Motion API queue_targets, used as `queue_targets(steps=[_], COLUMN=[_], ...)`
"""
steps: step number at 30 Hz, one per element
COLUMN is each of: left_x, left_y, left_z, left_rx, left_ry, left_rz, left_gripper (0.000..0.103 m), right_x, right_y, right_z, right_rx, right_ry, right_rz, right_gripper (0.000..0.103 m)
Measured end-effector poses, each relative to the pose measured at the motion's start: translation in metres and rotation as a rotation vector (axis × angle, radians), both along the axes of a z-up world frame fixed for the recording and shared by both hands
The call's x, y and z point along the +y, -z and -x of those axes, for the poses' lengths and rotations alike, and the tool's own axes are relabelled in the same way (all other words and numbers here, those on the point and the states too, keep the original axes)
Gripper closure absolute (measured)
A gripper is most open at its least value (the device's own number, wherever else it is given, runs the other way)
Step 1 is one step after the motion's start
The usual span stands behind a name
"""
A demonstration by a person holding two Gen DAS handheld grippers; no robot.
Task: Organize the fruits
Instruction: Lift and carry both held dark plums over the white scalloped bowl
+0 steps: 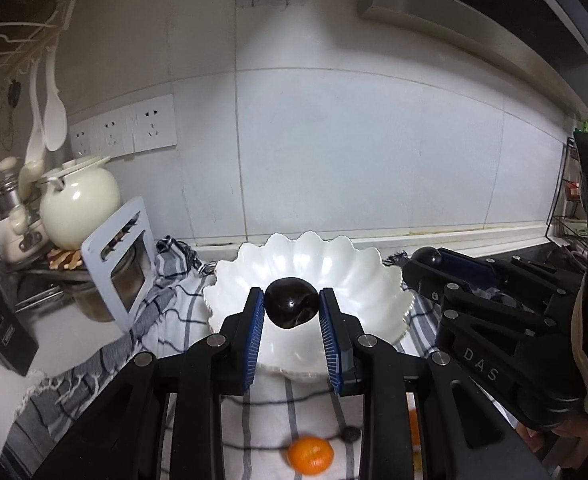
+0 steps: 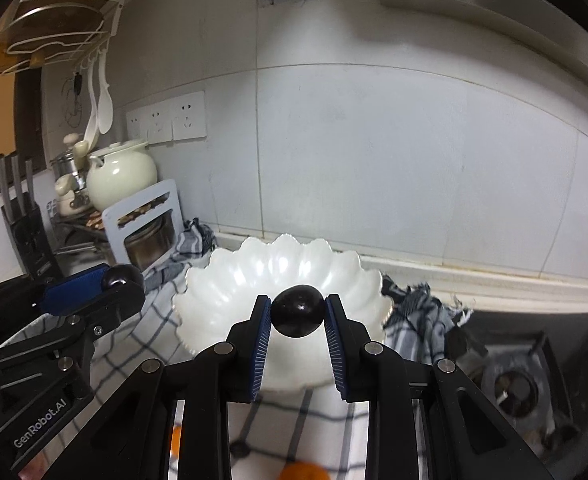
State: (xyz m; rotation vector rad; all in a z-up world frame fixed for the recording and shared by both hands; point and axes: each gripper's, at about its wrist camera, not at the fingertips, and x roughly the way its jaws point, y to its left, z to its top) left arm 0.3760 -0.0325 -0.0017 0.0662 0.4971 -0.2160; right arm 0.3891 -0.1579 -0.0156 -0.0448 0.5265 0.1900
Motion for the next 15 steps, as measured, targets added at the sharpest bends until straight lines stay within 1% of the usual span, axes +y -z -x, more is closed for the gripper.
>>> queue_targets(steps=[8,15], left_x=[-0.002,-0.006], left_y=[0.006,0.023], left_z=[-0.06,-0.11], left_rx=[0.068,0.163], left_ry=[-0.008,0.001], left_rz=[-0.007,-0.019], left_gripper=[0.075,0.075], right_x=[0.004,0.004], right_y=[0.006,0.023], right_z=[-0.057,-0.103], right_rx=[0.053,0.155], right_ry=[-0.009,-0.013], right_rz=[0.03,0.043], right_gripper=[0.074,0.074])
